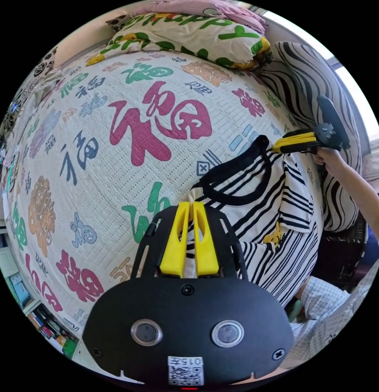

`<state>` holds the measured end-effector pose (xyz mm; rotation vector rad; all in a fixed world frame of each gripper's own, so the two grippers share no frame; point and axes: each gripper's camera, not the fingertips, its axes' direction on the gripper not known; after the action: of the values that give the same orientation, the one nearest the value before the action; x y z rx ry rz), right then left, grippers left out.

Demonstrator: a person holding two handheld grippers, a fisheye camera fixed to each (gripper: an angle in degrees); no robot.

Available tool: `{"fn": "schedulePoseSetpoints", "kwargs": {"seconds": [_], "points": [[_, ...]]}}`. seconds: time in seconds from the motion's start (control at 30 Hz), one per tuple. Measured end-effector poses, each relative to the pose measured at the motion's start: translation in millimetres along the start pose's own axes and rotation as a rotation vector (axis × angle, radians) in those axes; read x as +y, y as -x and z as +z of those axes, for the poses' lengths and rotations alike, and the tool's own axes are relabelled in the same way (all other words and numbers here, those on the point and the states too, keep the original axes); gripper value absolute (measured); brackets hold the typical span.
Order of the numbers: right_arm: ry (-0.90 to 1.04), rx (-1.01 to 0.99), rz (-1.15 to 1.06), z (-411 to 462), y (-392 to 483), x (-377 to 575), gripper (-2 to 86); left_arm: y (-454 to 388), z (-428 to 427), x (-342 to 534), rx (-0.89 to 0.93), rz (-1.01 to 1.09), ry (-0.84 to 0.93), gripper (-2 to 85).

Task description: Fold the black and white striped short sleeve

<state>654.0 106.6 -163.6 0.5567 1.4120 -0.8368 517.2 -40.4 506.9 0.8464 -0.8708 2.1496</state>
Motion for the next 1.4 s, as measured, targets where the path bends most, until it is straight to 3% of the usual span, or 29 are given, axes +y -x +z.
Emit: {"fn": "schedulePoseSetpoints", "kwargs": {"seconds": [0.27, 0.43, 0.7, 0.93, 1.4], "points": [[-0.177, -0.020, -0.129, -21, 11, 116, -0.1, -81, -89, 124, -0.030, 0.124, -0.207, 0.0], [-0.237, -0.117, -0.204, -21, 34, 234, -0.3, -151, -125, 255, 0.033, 0.212, -0.297, -0.1], [-0.015, -0.349, -0.222, 62, 70, 390, -0.3, -239, -107, 423, 0.176, 0.190, -0.137, -0.2], [0.154, -0.261, -0.408, 130, 91, 462, -0.2, -297, -96, 504, 0.171, 0.210, -0.068, -0.2], [0.219, -0.154, -0.388, 231, 71, 519, 0.2, -338, -103, 581, 0.083, 0.170, -0.062, 0.1]]}}
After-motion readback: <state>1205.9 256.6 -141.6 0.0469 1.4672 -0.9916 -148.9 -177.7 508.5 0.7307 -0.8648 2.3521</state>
